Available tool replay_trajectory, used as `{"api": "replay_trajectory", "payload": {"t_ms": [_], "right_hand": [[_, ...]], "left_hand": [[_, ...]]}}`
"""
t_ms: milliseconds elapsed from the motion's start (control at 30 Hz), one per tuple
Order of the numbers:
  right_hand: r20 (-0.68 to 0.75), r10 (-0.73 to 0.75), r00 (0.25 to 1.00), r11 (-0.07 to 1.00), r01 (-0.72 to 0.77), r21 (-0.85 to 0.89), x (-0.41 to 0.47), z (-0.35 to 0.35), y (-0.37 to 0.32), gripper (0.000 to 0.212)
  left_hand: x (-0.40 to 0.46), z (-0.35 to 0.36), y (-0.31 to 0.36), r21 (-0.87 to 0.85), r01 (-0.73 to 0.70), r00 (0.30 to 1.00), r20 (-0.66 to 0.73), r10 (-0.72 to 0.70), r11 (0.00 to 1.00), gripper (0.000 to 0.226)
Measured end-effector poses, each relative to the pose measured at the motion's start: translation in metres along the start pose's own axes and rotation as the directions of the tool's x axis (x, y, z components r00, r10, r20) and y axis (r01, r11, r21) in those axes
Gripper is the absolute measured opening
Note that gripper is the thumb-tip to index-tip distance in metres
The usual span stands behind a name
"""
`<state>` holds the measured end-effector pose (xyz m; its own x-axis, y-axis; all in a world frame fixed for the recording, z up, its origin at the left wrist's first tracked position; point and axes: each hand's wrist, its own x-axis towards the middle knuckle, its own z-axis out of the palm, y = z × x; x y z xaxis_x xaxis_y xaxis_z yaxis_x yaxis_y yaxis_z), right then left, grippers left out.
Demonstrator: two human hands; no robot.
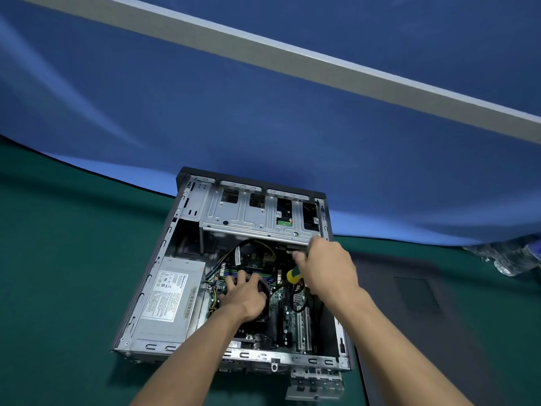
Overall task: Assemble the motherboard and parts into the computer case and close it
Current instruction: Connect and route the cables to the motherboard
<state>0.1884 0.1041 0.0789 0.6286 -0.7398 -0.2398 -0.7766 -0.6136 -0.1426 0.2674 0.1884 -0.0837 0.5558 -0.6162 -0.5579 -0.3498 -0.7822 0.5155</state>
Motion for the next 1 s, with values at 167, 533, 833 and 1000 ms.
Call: {"api": "replay_trajectory", "payload": {"t_ms": [167, 533, 833, 1000], "right_hand": [[0.064, 0.032, 0.997, 0.997, -0.036, 0.062, 0.002, -0.002, 0.006, 0.033], [-0.165, -0.1, 0.981, 0.985, 0.121, 0.119, -0.008, 0.008, 0.031, 0.013], [-0.178, -0.074, 0.981, 0.977, 0.107, 0.184, -0.009, 0.019, 0.038, 0.014], [-0.179, -0.066, 0.982, 0.978, 0.1, 0.184, -0.008, 0.022, 0.039, 0.014]], "left_hand": [[-0.001, -0.002, 0.001, 0.011, 0.003, 1.0, 0.003, -0.003, 1.0, 0.042], [-0.003, -0.002, 0.001, 0.039, -0.012, 1.0, 0.002, 0.012, 0.999, 0.047], [-0.002, -0.002, -0.001, 0.025, -0.029, 1.0, -0.004, 0.029, 0.999, 0.048], [-0.002, -0.001, -0.002, 0.013, -0.032, 0.999, -0.01, 0.032, 0.999, 0.048]]}}
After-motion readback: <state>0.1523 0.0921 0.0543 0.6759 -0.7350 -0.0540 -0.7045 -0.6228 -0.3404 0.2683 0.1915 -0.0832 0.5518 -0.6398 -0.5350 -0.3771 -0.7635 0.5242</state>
